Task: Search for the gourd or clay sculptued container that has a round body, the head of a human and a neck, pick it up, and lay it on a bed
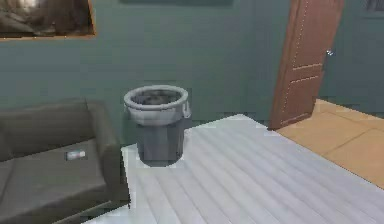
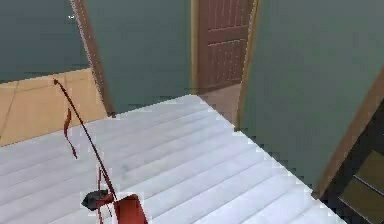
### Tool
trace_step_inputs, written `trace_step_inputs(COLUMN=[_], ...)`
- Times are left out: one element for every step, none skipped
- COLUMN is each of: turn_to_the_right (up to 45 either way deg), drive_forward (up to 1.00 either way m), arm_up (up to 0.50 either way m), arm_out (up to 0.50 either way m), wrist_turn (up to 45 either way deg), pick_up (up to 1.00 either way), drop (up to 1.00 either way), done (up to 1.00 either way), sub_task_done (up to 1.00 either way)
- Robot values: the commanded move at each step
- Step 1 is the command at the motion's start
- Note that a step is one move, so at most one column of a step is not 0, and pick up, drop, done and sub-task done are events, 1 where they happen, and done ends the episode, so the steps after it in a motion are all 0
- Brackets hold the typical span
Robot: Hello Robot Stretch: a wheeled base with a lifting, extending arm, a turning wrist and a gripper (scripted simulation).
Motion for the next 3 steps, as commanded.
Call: trace_step_inputs(turn_to_the_right=[45.0, 45.0, 39.0], drive_forward=[0.0, 0.0, 0.0], arm_up=[0.0, 0.0, 0.0], arm_out=[0.0, 0.0, 0.0], wrist_turn=[0.0, 0.0, 0.0], pick_up=[0.0, 0.0, 0.0], drop=[0.0, 0.0, 0.0], done=[0.0, 0.0, 0.0], sub_task_done=[0.0, 0.0, 0.0])
